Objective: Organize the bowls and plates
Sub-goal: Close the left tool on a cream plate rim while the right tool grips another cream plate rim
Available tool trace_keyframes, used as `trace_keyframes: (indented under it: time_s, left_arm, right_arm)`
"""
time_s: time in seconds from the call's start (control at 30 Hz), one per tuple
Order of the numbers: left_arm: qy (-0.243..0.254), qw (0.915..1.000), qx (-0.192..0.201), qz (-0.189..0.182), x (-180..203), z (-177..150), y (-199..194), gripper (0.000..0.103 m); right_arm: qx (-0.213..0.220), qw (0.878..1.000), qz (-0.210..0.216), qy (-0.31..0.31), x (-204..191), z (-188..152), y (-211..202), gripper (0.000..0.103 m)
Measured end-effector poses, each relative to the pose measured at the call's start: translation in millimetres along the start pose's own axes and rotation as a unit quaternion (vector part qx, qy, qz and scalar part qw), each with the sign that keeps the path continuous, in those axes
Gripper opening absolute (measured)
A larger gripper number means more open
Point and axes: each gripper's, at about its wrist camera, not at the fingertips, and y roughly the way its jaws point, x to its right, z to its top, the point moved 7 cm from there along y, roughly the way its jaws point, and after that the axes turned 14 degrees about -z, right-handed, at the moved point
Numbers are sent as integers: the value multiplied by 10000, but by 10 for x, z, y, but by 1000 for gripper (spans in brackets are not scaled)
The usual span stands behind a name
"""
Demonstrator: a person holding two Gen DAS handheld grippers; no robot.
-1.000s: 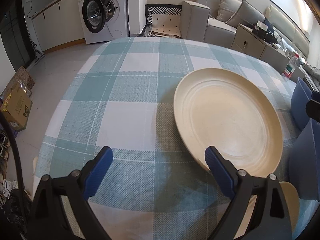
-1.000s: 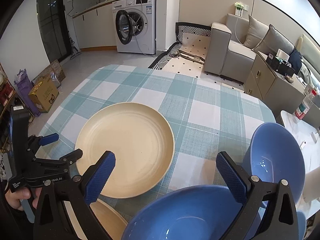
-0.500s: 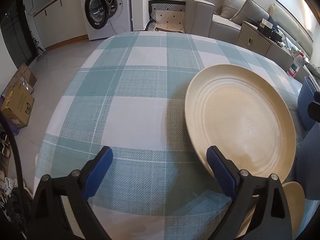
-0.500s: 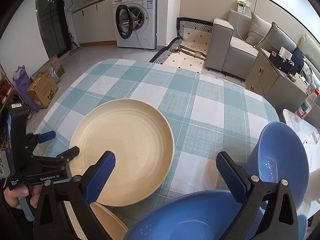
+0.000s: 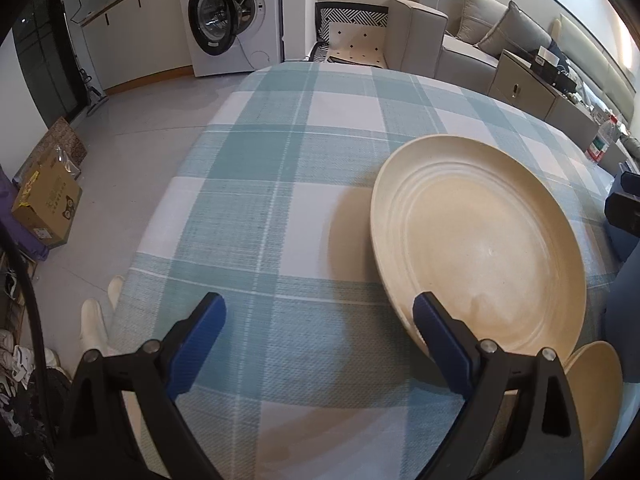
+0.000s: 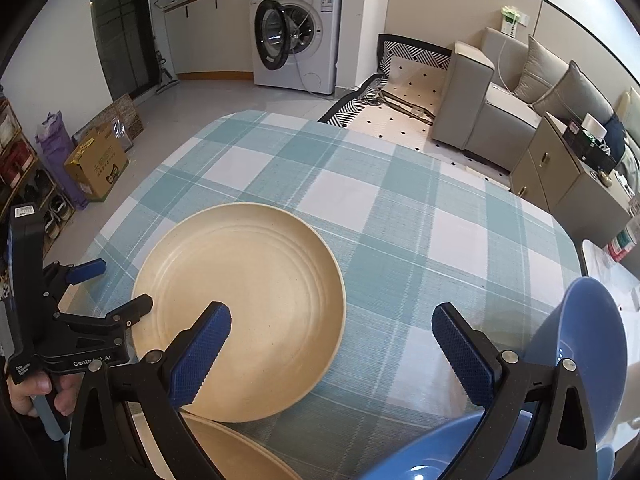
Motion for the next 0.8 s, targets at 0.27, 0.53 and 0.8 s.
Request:
trace_keyframes:
  time_s: [0.27,0.53,0.8]
  left_arm:
    - [-47,10000,15,30,-34,-31,-33,95]
    - [78,9999,-63,-29,57,-44,27,91]
    - [154,9997,-61,-203,134,-43,48,77]
  right_arm:
    - [-345,9994,93,-33,-206,-3,188,102]
    - [-742,9970,189,-138,-295,-27,359,102]
    - [-1172,9918,439,-241,-337,-24,565,85]
